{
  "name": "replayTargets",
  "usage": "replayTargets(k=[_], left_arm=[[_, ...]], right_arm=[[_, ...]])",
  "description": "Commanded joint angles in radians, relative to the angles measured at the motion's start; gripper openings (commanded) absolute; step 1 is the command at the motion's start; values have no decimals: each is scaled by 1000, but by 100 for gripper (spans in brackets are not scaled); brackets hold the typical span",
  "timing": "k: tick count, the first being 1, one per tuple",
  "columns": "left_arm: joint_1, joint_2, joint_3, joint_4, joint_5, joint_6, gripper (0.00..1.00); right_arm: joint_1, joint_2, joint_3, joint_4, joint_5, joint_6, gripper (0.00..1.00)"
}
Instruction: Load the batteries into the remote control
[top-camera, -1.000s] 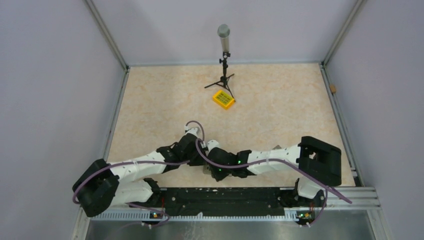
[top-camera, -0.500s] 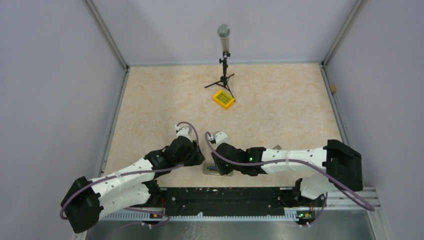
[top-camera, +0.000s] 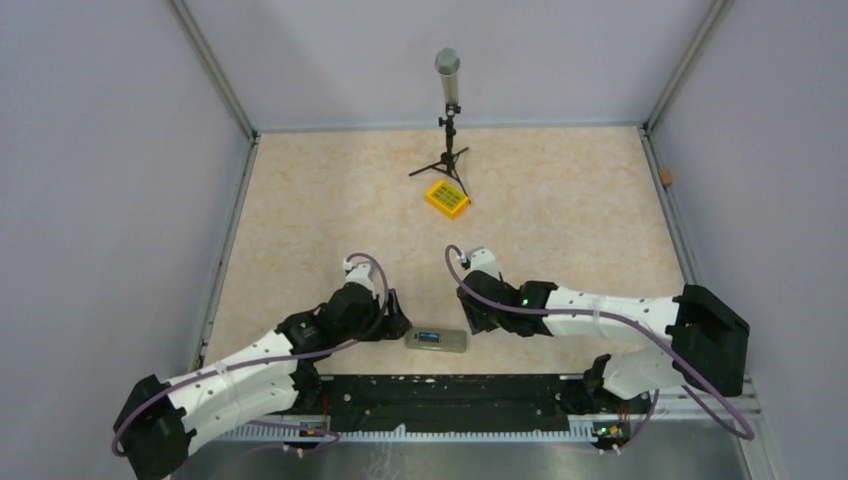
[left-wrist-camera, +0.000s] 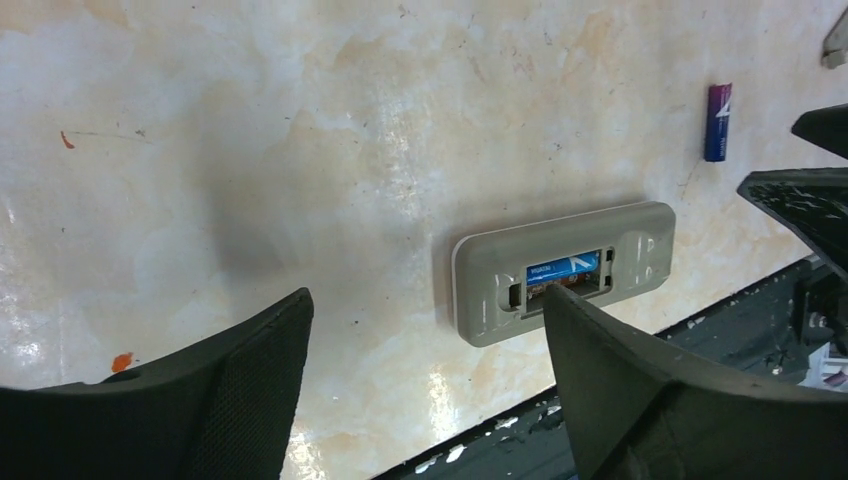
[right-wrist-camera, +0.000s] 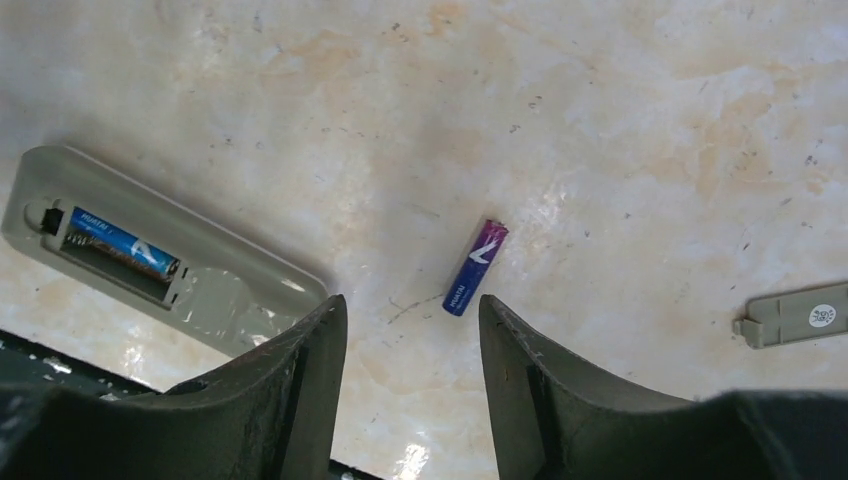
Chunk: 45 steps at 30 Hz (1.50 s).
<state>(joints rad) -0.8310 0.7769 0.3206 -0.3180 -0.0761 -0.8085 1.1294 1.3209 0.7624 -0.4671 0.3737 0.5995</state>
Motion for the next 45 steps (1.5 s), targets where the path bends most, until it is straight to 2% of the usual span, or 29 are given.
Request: replayTargets(k=[1, 5, 13, 19, 28, 35, 41, 45], left_arm=[[3, -46, -10, 12, -15, 11, 88], [3, -74, -10, 12, -20, 20, 98], [3, -75, 9, -12, -40, 51, 99], [2, -70, 11, -8, -38, 59, 99], [3, -90, 1, -11, -30, 55, 99], [2, -101, -3, -16, -30, 55, 99], [2, -121, -13, -20, -34, 51, 99], [3, -123, -15, -14, -36, 48, 99]], right_arm=[[-44, -27, -18, -2, 7, 21, 51], [-70, -16, -36, 6, -13, 42, 50], [-90, 20, -71, 17, -30, 86, 44], [-96, 45, -83, 47, -45, 104, 35], [-97, 92, -75, 67, -35, 115, 30], [-98, 110, -77, 53, -35, 117, 20], [-96, 106, -76, 14, -27, 96, 0], [-95, 67, -61, 3, -28, 70, 0]])
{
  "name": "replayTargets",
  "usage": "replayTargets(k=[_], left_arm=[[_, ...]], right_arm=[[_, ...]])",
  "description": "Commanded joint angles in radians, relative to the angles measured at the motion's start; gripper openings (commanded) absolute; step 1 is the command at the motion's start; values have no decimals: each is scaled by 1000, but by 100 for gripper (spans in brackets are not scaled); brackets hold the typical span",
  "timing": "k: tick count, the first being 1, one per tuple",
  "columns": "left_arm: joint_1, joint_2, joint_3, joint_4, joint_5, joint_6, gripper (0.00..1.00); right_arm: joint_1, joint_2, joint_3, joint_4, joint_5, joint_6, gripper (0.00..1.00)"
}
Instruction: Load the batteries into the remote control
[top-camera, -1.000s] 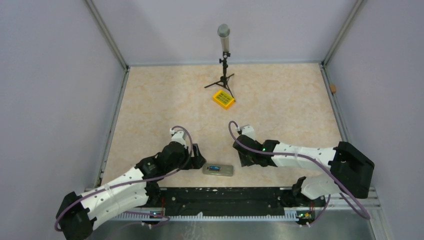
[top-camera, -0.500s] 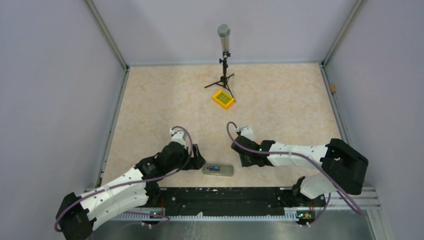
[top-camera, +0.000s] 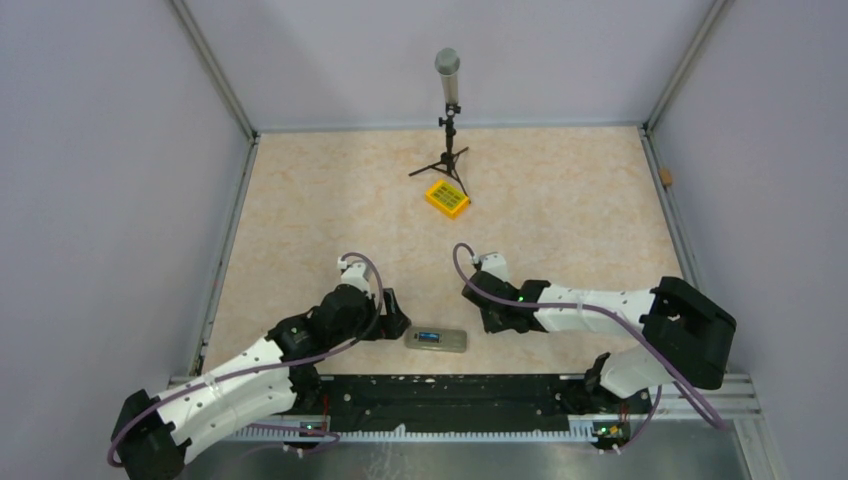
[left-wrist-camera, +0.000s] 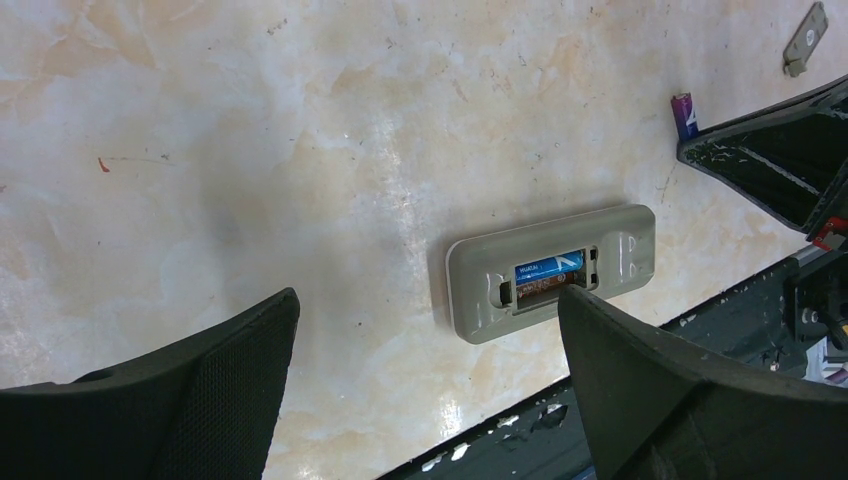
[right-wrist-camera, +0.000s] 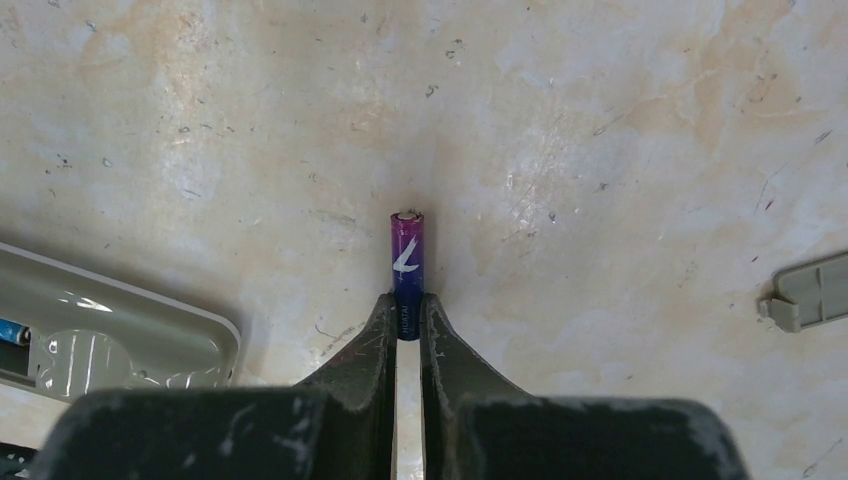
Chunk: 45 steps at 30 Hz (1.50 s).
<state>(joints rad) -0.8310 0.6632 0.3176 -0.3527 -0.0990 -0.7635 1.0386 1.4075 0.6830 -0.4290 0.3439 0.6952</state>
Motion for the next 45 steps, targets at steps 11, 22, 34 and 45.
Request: replayTargets(k=[11, 22, 34, 45], left_arm=[[2, -22, -5, 5, -21, -6, 99], [3, -89, 3, -37, -49, -12, 99], [3, -137, -16, -55, -127, -90, 99], [4, -181, -44, -65, -153, -163, 99]], right_arm=[[-4, -160, 113, -70, -53, -184, 0], [-5, -210, 177, -43, -214, -399, 0], [-3, -188, 208, -40, -418, -650, 0], [32, -43, 262, -14, -562, -819, 0]])
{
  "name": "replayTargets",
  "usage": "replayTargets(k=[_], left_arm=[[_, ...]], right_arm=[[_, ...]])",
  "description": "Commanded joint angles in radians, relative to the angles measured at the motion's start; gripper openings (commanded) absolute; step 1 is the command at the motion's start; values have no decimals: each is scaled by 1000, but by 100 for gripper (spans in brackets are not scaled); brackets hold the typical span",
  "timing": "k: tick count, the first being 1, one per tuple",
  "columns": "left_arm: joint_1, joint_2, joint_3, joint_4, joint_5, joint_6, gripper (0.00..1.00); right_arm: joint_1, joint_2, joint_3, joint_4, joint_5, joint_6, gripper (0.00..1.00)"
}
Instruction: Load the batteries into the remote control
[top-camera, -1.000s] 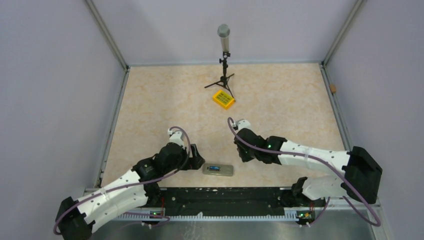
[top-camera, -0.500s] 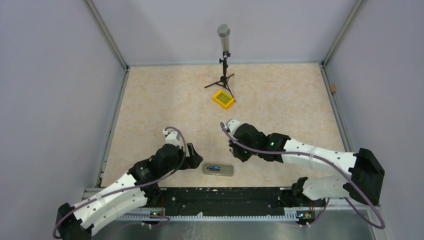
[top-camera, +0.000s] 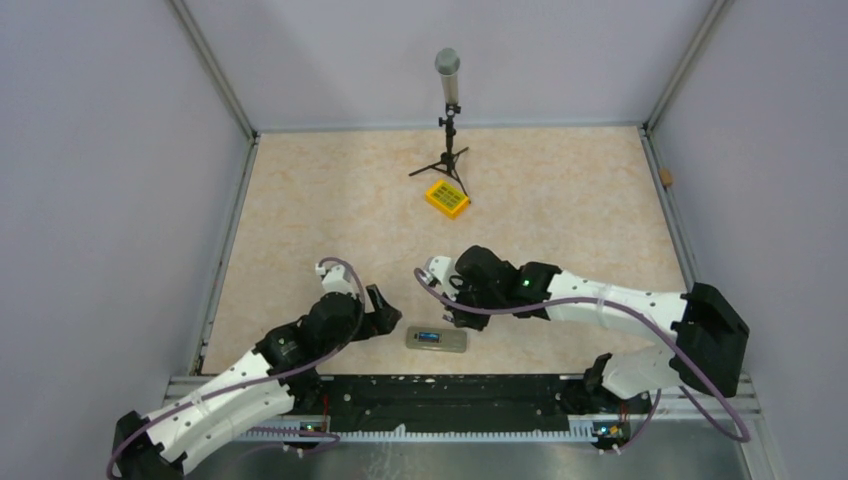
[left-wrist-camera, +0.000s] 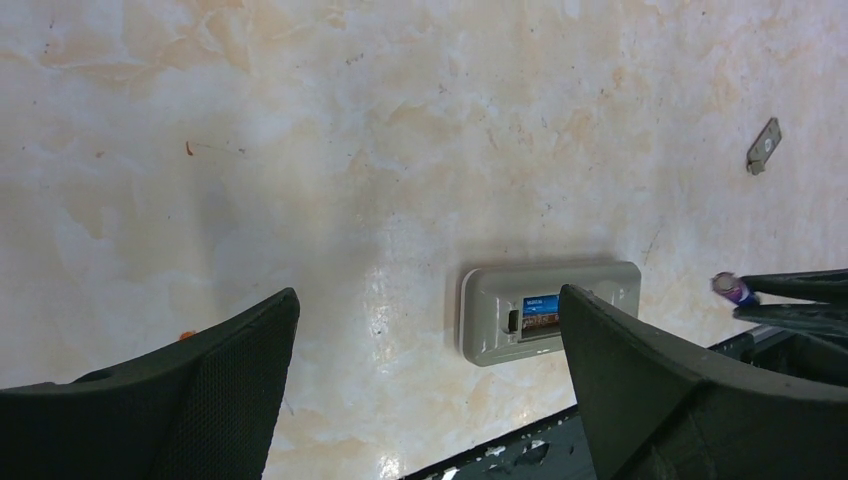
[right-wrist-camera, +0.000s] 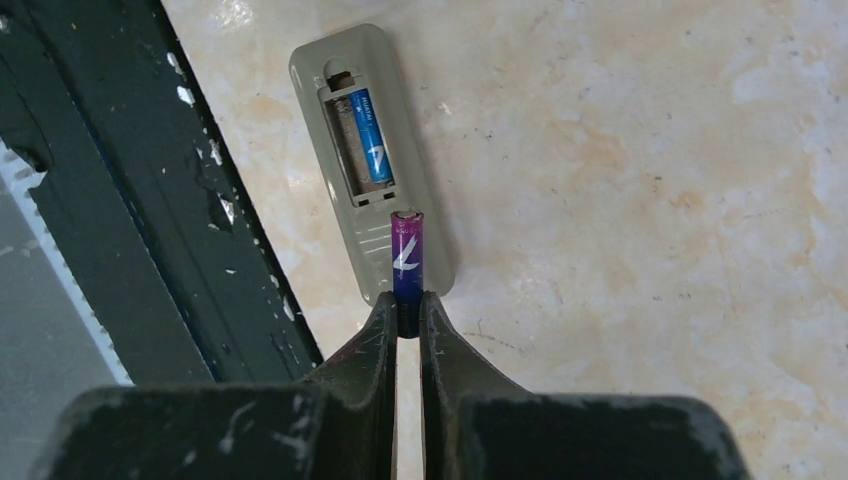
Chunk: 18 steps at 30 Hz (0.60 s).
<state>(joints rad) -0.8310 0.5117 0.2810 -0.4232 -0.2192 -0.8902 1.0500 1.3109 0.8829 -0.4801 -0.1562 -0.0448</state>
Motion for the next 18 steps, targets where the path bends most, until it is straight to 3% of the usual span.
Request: replayTargets(k=[1, 18], left_arm=[[3, -36, -8, 3, -36, -40, 99], [4, -75, -40, 11, -33, -72, 99]], right_arm=[[25, 71, 72, 38, -62, -84, 0], [92, 290, 187, 28, -86, -107, 0]])
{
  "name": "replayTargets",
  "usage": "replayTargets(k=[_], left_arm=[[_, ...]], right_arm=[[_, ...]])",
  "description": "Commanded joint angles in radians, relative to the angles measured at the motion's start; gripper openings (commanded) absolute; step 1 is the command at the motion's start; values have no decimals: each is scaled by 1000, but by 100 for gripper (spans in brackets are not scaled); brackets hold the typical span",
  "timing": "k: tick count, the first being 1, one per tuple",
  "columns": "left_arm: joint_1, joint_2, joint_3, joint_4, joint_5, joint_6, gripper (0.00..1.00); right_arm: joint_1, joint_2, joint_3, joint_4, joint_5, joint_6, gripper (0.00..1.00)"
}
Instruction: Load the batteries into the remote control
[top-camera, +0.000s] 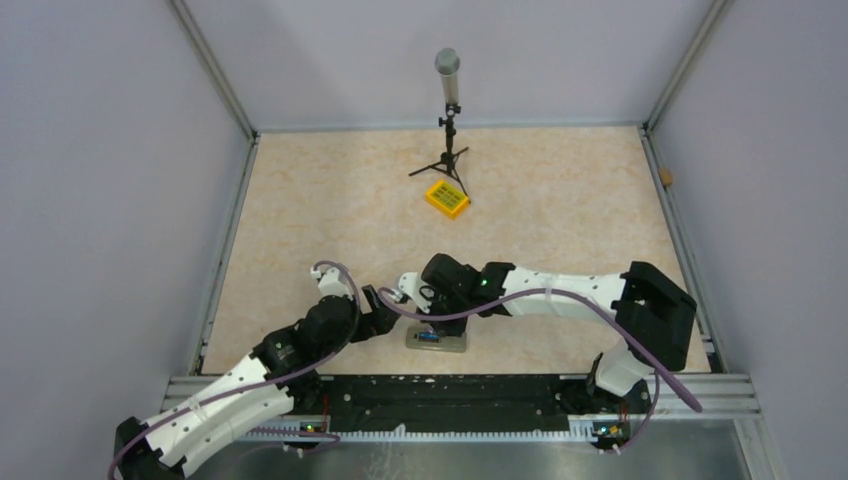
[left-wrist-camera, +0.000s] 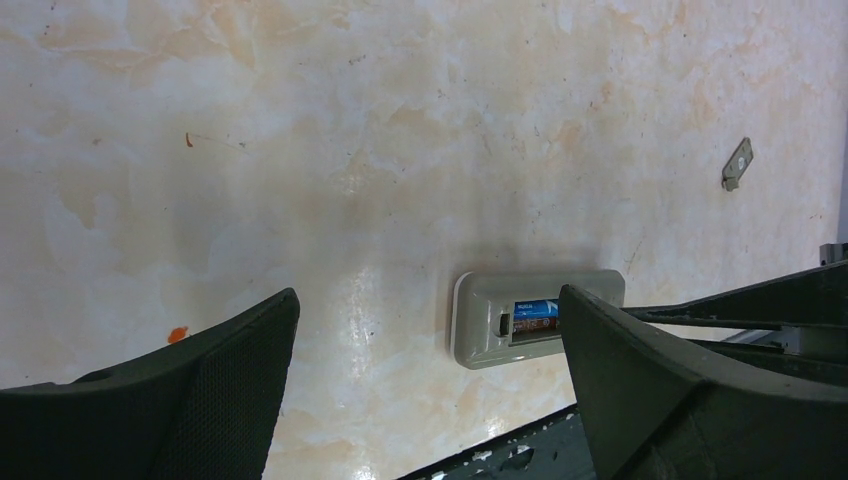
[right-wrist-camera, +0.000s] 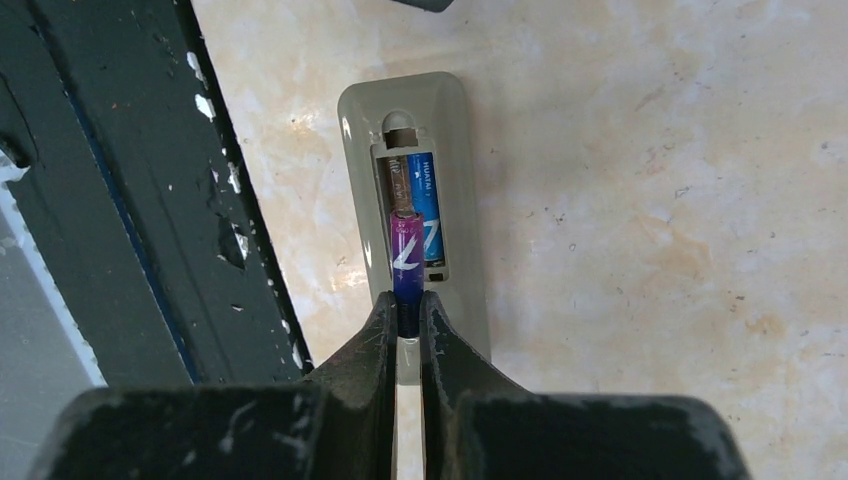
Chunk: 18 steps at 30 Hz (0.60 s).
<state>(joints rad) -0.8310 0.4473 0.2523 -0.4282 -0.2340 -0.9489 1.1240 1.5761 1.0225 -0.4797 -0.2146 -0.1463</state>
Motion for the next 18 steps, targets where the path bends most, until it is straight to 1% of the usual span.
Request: replayTargets(k=[1, 10, 15, 18], left_arm=[[4, -11, -11, 17, -18, -14, 99], [4, -12, -12, 16, -19, -16, 99], [4, -14, -14, 15, -19, -17, 99], [4, -18, -15, 15, -18, -19, 99]], right_arm=[[20, 32, 49, 29, -26, -6, 0], [30, 64, 61, 34, -41, -1, 1], [30, 82, 65, 33, -44, 3, 6], [30, 92, 69, 28, -37, 7, 7]])
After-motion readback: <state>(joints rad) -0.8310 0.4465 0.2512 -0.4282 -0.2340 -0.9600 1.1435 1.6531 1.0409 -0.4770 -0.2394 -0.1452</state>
